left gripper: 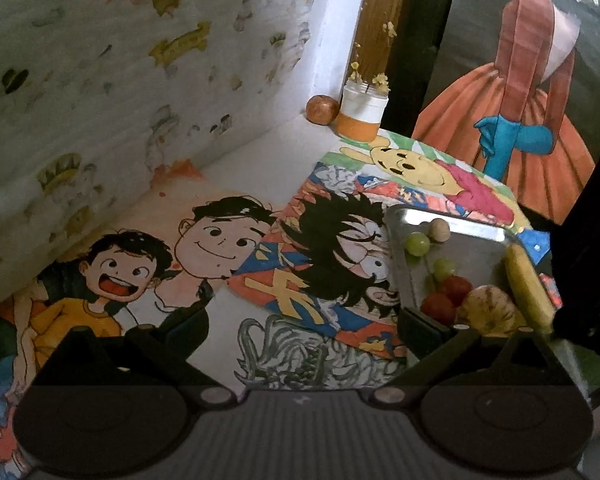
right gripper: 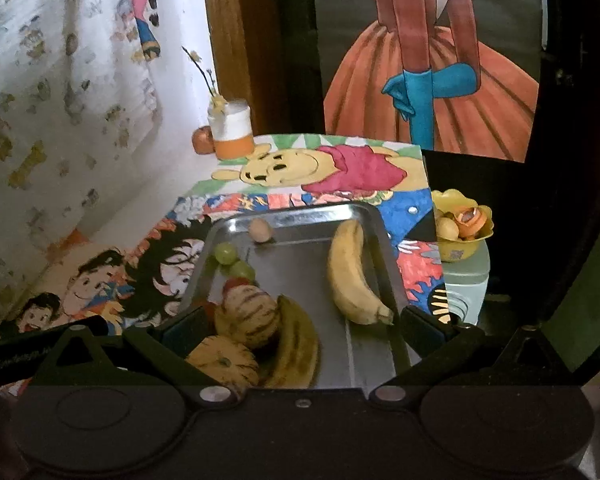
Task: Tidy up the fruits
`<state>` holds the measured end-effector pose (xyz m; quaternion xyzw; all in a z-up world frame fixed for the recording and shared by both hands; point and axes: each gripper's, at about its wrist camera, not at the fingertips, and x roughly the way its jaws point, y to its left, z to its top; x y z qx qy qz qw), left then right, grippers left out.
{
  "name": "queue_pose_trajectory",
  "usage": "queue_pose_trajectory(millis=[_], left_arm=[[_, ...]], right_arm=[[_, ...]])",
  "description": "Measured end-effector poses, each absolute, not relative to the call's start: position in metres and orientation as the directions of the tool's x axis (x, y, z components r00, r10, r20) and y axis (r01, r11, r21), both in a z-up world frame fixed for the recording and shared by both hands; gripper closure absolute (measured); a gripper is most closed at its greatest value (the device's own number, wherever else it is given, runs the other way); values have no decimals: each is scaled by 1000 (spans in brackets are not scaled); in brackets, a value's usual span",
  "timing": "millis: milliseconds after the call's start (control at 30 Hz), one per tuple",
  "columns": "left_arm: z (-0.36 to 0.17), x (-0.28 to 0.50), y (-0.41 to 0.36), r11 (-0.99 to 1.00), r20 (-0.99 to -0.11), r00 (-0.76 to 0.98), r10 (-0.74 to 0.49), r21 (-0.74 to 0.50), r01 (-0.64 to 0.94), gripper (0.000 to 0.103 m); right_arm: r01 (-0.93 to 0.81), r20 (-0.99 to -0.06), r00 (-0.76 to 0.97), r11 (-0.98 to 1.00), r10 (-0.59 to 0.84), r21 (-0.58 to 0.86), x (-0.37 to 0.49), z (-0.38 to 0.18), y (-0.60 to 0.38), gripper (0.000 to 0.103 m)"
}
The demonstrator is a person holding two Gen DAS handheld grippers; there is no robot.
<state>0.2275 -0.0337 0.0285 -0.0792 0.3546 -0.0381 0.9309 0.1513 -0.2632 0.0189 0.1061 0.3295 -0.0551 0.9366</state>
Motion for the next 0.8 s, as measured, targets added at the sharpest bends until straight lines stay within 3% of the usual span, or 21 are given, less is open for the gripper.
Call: queue_pose_trajectory(millis=[200,600,800], left_arm=[[36,212,-30,980,-600,784,-158,-191,52,0],[37,165,-21,975,-552,818,-158,-218,42,0],[53,110,-26,989,-501,864,-42,-141,-34,0]], right_arm=[[158,-589,806,980,-58,120,127,20,-256,1],[59,-464,886,986,21,157,68,13,-258,1],[-26,-398,910,973,118,231,18,28,-263,1]])
